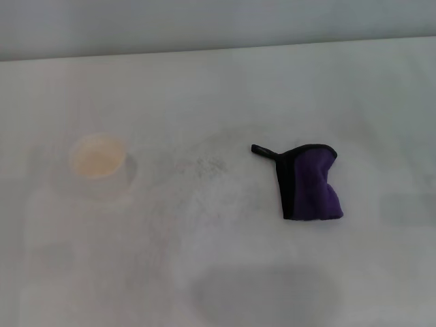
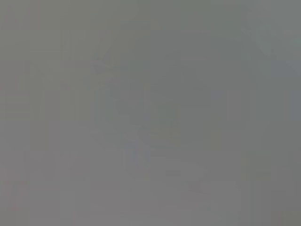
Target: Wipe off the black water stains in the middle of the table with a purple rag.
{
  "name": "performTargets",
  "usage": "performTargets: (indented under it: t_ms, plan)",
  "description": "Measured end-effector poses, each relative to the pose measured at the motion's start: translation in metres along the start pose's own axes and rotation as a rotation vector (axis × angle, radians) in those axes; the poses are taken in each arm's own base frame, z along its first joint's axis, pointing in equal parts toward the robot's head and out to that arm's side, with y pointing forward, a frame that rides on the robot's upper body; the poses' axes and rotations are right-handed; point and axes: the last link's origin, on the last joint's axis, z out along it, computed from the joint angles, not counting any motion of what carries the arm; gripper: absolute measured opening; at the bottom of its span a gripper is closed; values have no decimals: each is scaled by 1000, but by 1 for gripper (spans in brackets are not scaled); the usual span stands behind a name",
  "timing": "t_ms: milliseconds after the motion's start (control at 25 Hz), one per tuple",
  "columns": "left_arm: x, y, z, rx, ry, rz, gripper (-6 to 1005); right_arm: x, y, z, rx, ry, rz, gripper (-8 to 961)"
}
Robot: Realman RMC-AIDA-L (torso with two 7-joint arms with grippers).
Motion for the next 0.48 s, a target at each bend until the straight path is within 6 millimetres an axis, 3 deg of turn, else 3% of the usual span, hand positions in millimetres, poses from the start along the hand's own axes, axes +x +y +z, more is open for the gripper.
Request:
performTargets:
  t_ms: [240,440,480]
  plan:
    - [0,14,-2,-102,4,27,888,2,-2,0,39,2,-25,617]
    - [4,18,0,-133,27,36,887,5,0,3,50,22,-41,851]
    - [5,18,2,-135,31,37,887,6,0,4,51,31,-44,856]
